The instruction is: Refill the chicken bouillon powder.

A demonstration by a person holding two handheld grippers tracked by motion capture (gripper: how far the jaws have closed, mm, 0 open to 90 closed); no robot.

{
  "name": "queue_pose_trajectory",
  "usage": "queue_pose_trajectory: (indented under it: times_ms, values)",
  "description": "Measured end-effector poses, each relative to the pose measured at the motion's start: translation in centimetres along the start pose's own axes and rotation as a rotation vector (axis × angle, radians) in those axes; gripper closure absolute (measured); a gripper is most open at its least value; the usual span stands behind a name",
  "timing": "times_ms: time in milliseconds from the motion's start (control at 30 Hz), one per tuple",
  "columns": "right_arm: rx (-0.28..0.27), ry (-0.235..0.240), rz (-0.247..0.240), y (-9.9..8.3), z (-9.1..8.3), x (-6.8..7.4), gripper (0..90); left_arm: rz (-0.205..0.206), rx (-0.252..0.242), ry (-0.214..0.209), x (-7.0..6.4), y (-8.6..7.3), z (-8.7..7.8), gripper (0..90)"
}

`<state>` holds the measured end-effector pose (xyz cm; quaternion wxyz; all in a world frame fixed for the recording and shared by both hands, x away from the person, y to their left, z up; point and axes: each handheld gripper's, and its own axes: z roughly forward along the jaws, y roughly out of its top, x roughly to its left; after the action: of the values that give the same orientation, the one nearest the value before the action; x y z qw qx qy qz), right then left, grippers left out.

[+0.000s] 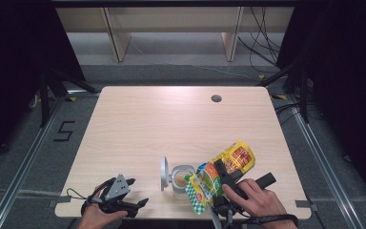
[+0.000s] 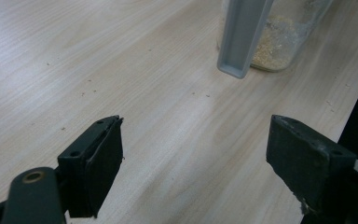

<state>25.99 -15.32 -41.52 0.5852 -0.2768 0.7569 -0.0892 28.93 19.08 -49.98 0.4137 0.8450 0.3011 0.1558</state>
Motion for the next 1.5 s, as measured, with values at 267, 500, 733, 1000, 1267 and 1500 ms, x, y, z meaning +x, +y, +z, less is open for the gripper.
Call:
queue_pose_trajectory:
  times_ms: [267,500,733,1000,1267,1500]
  values:
    - [0.002,0.001,-0.023,-0.05,0.03,-0.11,57.0,-0.002,0.009,0.002,0.04,0.00,0.02,18.2]
    - [0.001,-0.002,-0.028,-0.04,-0.05,-0.17,57.0,0.015,0.007,0.000,0.19,0.04,-0.05,18.2]
    - [0.005,-0.004,-0.027,-0.16,-0.09,-0.15,57.1,-0.011,-0.005,-0.001,0.14,-0.05,0.08,18.2]
    - [0.009,-0.012,-0.037,-0.11,-0.18,-0.24,57.1,-0.010,-0.004,0.003,0.12,-0.03,-0.01,18.1]
    - [0.008,-0.009,-0.052,0.07,-0.16,-0.29,57.6,0.005,0.018,0.005,0.12,0.04,0.03,18.1]
    - [0.013,-0.018,-0.054,0.19,-0.22,-0.48,58.3,0.002,0.008,0.015,0.10,-0.08,-0.18,18.1]
